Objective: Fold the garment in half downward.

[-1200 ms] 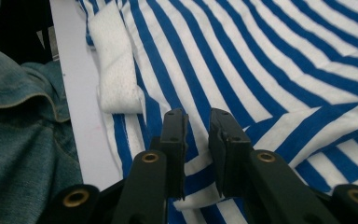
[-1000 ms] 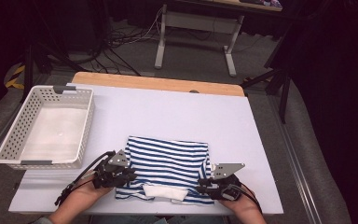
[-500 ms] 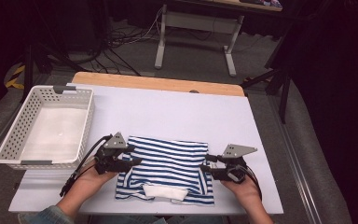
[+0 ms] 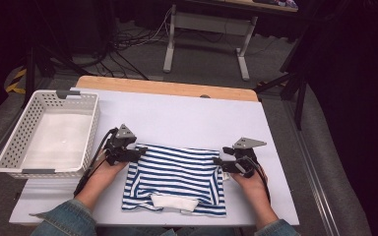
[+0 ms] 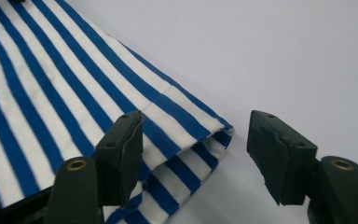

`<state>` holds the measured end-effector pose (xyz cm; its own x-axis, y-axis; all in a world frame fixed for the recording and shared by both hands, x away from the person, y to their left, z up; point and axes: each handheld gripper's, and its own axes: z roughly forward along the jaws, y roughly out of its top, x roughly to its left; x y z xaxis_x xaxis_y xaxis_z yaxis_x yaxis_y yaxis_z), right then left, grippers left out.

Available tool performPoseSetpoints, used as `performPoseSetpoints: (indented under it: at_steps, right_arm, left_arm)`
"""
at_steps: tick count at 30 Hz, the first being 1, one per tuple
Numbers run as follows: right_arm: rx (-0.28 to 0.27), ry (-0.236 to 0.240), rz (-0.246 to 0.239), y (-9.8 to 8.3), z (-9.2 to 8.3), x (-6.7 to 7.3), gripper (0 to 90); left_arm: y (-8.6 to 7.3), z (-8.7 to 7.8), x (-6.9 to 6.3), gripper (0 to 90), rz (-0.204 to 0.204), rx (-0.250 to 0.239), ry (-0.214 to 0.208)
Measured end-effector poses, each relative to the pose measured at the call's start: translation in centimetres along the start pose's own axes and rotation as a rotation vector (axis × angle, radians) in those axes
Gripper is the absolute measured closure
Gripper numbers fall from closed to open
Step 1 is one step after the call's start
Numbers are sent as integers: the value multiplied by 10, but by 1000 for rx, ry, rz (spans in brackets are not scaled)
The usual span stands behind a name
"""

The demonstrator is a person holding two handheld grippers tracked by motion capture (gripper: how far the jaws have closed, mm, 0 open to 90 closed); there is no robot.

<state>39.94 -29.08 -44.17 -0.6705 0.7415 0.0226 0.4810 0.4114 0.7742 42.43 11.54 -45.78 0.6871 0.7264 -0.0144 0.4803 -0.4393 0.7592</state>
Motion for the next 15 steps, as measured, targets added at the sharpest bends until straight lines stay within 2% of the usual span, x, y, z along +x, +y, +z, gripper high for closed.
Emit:
performPoseSetpoints:
  at_steps: [5,9,15]
  right_arm:
    - [30,-25,-12,-1,10,-5,417]
    - [59,-33,-1,-2,16,-10,463]
    - [63,-8,18,-3,19,-14,574]
  left_arm:
    - [-2,7,5,425,-18,46,44]
    - [-3,10,8,471,-48,46,16]
    - [0,10,6,559,-50,61,-3]
